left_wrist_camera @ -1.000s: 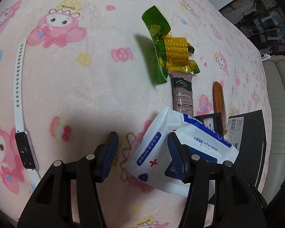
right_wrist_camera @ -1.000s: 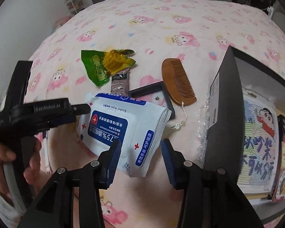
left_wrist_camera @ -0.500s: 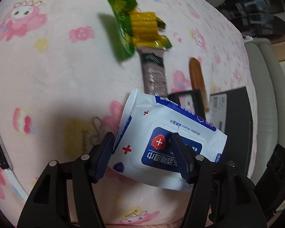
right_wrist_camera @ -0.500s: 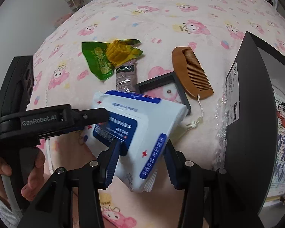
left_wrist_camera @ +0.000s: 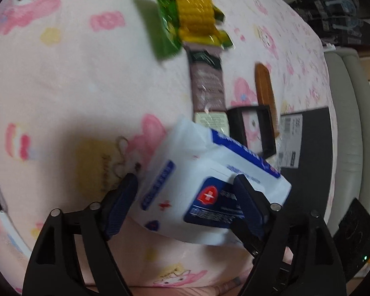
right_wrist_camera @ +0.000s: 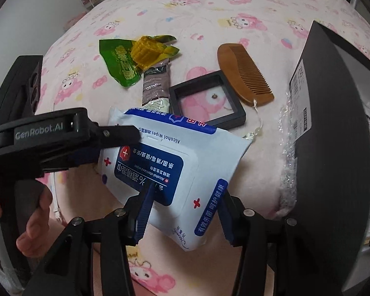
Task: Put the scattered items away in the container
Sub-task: 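Carry the white wipes pack with the left gripper toward the black box, then move the wipes pack over the black box with the left gripper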
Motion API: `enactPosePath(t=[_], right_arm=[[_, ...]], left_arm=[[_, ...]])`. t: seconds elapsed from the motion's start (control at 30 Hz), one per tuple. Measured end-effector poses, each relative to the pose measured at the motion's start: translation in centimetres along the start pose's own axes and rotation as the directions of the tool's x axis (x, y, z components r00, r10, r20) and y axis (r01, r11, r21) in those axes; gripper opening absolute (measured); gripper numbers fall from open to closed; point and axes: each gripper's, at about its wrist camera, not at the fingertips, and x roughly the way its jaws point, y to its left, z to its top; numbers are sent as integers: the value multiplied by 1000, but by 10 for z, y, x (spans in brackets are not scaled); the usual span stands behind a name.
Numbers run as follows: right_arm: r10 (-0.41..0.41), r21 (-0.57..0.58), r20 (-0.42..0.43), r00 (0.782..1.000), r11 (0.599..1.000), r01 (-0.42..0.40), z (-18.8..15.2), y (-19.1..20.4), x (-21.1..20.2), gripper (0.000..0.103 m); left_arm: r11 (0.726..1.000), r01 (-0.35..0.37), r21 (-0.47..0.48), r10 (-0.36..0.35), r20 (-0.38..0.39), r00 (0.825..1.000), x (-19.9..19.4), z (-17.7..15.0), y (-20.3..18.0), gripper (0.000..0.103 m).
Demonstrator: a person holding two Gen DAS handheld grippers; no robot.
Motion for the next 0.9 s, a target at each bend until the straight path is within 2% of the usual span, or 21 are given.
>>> enactPosePath(t=[0.13,0.27,0.43,0.73,0.9], right_arm=[[1,4,2,1000,1000,-1,0,0,-1,49],[5,0,16,1000,1000,-5,0,4,-8,49],[-29,-43,54,998,999,31,-2,13,-19,49],[15,-52,108,994,999,-10,-6,15,-53,49],[33,-59,144,989,998,-25,-5,15,-69,49]], left_arm=[[999,-25,43,25,11,1000,-2,-4,-7,78],[1000,16,12,-16,16,1000,-10,-6,0,70],[999,38,37,-38,11,999,-17,-15,-2,65],[990,98,97,-107,91,990,-45,-25,-11,56],[983,140,121,-155,125,980,-54,-35,-19,56]])
